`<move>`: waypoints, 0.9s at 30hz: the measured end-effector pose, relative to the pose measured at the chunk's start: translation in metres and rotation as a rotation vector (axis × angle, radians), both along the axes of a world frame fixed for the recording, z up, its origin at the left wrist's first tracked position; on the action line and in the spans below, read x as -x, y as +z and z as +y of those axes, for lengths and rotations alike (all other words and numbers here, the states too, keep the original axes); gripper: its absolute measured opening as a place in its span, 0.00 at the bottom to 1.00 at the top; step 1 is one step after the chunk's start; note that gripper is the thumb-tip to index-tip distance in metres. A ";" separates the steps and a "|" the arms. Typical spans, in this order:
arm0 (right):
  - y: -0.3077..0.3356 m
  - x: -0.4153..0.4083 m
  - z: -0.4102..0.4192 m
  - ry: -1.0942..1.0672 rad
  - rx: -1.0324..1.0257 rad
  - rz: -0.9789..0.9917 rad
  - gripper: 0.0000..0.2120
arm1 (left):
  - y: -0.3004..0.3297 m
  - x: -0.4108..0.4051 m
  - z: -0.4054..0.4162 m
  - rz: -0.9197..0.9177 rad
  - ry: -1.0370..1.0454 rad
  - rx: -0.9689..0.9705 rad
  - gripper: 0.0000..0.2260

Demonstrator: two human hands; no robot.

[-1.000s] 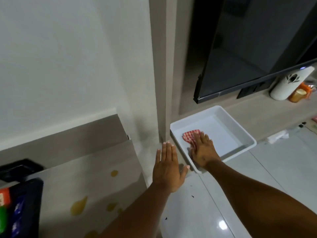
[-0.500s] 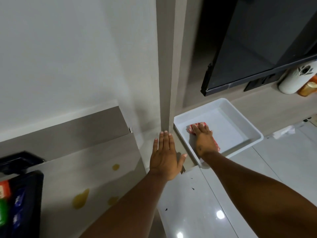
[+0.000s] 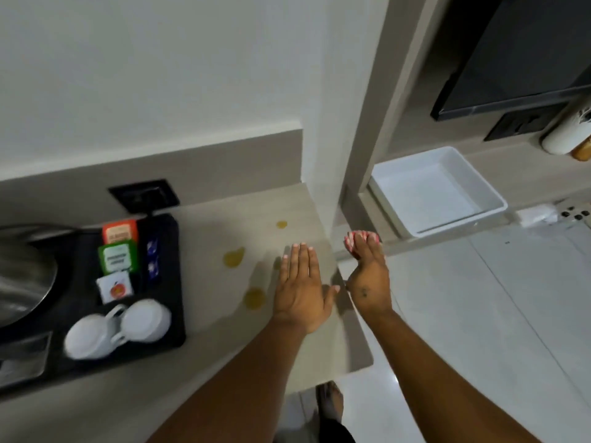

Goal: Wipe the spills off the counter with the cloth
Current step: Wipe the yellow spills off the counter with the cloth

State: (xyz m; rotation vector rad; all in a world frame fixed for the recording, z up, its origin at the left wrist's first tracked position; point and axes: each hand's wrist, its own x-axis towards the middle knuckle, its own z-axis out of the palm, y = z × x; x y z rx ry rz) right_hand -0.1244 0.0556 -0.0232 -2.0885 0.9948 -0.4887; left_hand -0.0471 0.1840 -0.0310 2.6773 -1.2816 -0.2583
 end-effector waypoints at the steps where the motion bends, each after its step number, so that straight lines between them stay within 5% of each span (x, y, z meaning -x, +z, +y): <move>1: -0.004 0.006 0.031 0.021 -0.032 -0.001 0.34 | -0.002 0.007 0.023 0.016 0.028 -0.008 0.40; 6: -0.026 0.029 0.144 0.041 -0.084 0.135 0.31 | -0.023 0.029 0.141 0.066 0.166 -0.075 0.42; 11: -0.037 0.043 0.172 0.085 0.181 0.320 0.21 | -0.045 0.026 0.213 0.101 0.190 -0.111 0.44; 18: -0.049 0.022 0.142 0.118 0.204 0.379 0.24 | -0.053 0.004 0.219 0.072 0.189 -0.100 0.53; 27: -0.045 -0.124 0.051 0.188 0.250 0.326 0.24 | -0.068 -0.001 0.218 0.043 0.220 0.027 0.51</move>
